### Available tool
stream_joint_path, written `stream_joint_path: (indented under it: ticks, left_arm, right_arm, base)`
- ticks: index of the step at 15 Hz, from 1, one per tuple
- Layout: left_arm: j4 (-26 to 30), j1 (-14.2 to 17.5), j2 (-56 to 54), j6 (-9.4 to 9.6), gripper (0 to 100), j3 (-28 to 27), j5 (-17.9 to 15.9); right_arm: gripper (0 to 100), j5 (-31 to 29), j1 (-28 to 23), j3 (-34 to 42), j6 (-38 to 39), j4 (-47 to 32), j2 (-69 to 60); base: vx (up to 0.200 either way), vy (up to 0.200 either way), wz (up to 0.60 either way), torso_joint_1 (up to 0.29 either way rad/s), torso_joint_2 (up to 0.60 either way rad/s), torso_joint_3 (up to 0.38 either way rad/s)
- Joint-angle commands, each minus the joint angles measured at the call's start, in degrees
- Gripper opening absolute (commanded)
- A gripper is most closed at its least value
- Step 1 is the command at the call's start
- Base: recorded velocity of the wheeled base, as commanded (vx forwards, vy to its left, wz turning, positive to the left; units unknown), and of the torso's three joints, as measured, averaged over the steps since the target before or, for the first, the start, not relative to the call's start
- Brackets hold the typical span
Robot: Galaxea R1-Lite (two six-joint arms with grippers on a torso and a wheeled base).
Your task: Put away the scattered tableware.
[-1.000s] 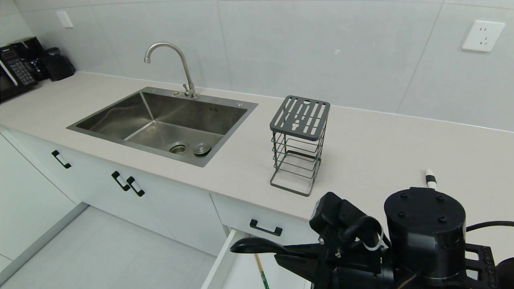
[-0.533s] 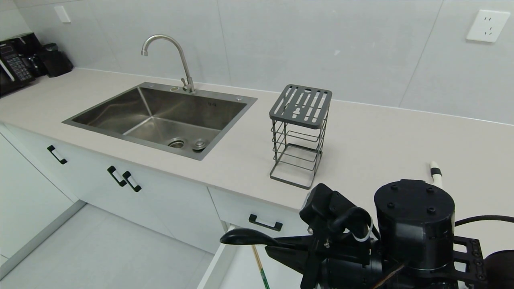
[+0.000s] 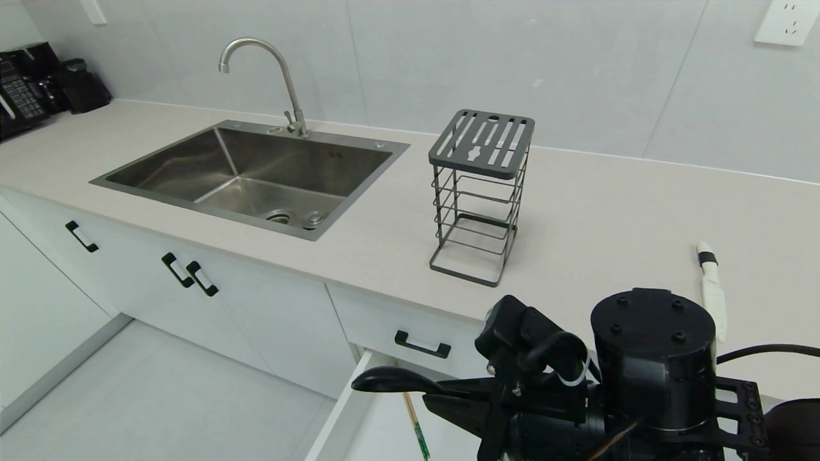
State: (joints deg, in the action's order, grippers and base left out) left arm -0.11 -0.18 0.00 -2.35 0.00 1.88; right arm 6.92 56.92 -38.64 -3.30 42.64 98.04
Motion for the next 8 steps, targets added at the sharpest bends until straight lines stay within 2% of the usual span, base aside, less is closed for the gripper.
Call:
stream_joint_path:
  ticks: [1, 3, 8]
  left_arm:
    - [-0.1, 0.0, 0.0, -0.02, 100, 0.0, 0.1]
    - [-0.1, 0.0, 0.0, -0.02, 100, 0.0, 0.0]
    - [-0.1, 0.0, 0.0, -0.02, 100, 0.0, 0.0]
  right_arm:
    - [0, 0.0, 0.0, 0.1, 0.0, 0.1, 0.1]
    - [0, 0.0, -0.1, 0.1, 0.0, 0.1, 0.1]
    - [0, 0.0, -0.1, 0.1, 0.0, 0.1, 0.1]
  base:
    - [0.0, 0.0, 0.0, -0.071, 0.16, 0.076]
    - [0.0, 0.0, 0.0, -0.098, 0.2, 0.093]
    - [0.0, 0.0, 0.0, -0.236, 0.46, 0.218]
